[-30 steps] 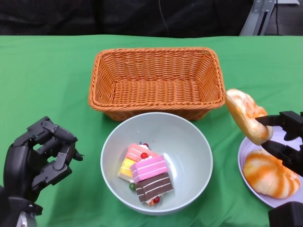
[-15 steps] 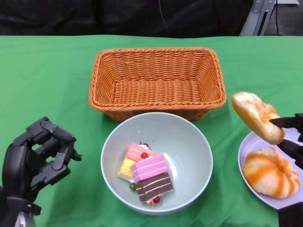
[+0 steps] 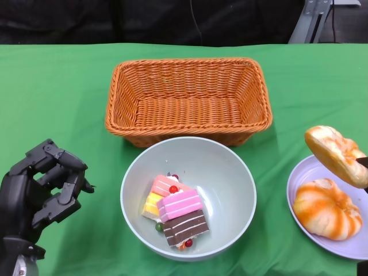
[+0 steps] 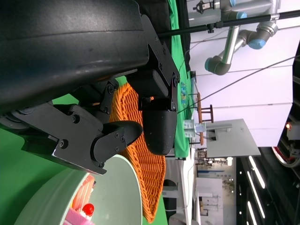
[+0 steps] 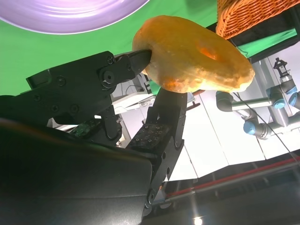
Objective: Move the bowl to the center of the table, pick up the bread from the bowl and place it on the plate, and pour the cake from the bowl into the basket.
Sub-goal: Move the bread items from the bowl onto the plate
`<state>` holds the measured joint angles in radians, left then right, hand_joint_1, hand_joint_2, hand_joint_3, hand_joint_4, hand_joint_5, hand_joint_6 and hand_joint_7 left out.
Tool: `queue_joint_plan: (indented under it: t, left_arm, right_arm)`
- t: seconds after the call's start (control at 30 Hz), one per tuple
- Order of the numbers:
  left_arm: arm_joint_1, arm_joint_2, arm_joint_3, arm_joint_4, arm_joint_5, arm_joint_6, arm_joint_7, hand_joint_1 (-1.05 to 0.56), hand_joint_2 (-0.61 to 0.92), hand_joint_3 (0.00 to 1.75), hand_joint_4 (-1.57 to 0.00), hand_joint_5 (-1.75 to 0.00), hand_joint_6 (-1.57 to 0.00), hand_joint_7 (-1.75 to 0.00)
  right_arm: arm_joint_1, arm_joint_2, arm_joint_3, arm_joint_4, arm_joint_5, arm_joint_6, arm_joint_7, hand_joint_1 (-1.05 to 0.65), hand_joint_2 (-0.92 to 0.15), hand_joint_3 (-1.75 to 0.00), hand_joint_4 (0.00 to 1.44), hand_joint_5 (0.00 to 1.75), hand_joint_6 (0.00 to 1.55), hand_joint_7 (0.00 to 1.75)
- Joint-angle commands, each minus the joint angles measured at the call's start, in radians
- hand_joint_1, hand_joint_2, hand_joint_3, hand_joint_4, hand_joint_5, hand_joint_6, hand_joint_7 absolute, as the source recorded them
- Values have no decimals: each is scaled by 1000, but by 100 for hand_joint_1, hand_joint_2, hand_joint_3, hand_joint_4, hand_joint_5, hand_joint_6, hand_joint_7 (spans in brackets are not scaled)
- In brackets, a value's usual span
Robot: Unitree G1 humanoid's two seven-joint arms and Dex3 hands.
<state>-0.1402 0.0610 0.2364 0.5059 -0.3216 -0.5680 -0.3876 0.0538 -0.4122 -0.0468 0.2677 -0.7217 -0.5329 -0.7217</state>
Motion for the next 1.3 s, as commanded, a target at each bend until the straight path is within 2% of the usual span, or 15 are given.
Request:
queue_joint_plan:
  t: [0.03,0.27,0.77,0.87,0.9,1.03,1.3]
  left_arm:
    - [-3,18,8,10,3,-6,-2,-5,69,85,-74,-164,-77,-130]
    - [-10,19,13,20,7,-8,6,-5,69,85,-75,-164,-77,-130]
    - [-4,16,12,3,9,4,18,-5,71,83,-74,-164,-77,-130]
    - [-4,17,11,6,-2,2,1,-5,71,82,-76,-163,-78,-130]
    - [-4,18,11,6,-2,0,-1,-5,70,82,-76,-162,-78,-129]
    - [3,15,8,-11,6,8,15,-6,70,83,-76,-161,-78,-128]
    - [7,15,8,-16,11,6,19,-5,69,84,-75,-164,-77,-130]
  right_arm:
    - [2,-23,-11,3,9,-4,-15,-11,-86,0,78,154,100,64]
    - [52,-44,-40,26,5,12,-35,-9,-86,0,79,149,100,63]
    - [59,-57,-20,47,-2,49,-42,-5,-84,0,83,141,106,53]
    - [60,-52,5,69,-21,96,-11,-3,-84,0,85,136,108,47]
    - [61,-51,10,69,-18,105,3,-2,-84,0,86,128,109,41]
    - [60,-60,30,65,-33,126,19,-3,-83,0,90,117,113,31]
    - [45,-62,60,87,-34,143,32,-7,-84,-1,87,122,117,26]
